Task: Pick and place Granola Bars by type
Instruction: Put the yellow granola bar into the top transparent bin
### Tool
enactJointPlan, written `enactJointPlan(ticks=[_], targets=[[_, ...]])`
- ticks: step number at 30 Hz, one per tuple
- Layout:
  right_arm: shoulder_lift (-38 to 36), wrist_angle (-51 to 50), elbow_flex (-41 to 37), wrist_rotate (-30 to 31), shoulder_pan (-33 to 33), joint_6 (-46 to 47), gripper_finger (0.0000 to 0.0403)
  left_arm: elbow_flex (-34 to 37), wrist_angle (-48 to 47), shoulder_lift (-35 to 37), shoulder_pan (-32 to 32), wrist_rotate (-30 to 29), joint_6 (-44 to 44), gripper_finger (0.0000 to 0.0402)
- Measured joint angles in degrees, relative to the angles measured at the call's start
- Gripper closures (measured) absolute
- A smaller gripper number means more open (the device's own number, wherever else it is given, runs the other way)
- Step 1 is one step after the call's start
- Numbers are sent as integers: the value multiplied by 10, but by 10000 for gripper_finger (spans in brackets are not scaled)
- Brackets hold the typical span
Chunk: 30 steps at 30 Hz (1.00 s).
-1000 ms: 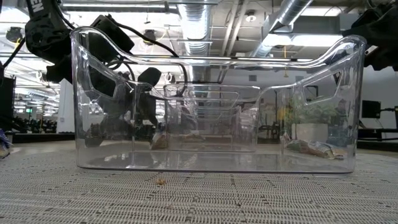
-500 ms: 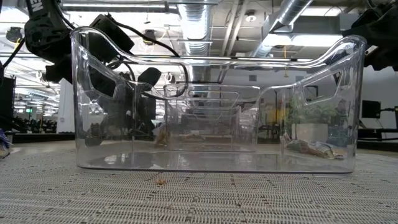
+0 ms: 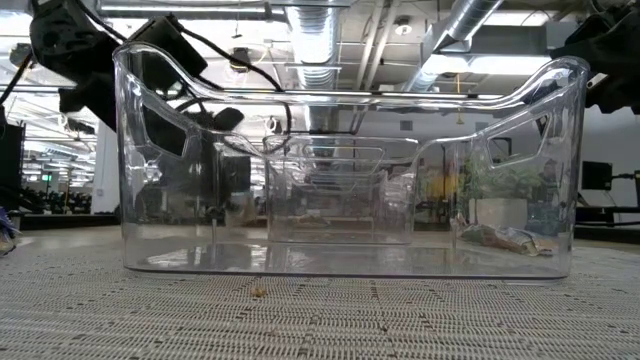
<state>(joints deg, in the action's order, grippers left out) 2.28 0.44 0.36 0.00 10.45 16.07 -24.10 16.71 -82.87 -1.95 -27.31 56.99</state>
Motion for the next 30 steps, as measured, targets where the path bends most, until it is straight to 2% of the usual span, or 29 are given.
enactJointPlan(ticks=[6, 11, 23, 26, 30], targets=[[0, 0, 0, 0, 0, 0, 154, 0, -68, 95, 16, -49, -151, 393], [0, 0, 0, 0, 0, 0, 154, 0, -84, 185, 36, -80, -291, 393], [0, 0, 0, 0, 0, 0, 154, 0, -82, 343, 61, -73, -703, 393], [0, 0, 0, 0, 0, 0, 154, 0, -82, 363, 61, -52, -759, 393], [0, 0, 0, 0, 0, 0, 154, 0, -82, 369, 61, -31, -768, 393]])
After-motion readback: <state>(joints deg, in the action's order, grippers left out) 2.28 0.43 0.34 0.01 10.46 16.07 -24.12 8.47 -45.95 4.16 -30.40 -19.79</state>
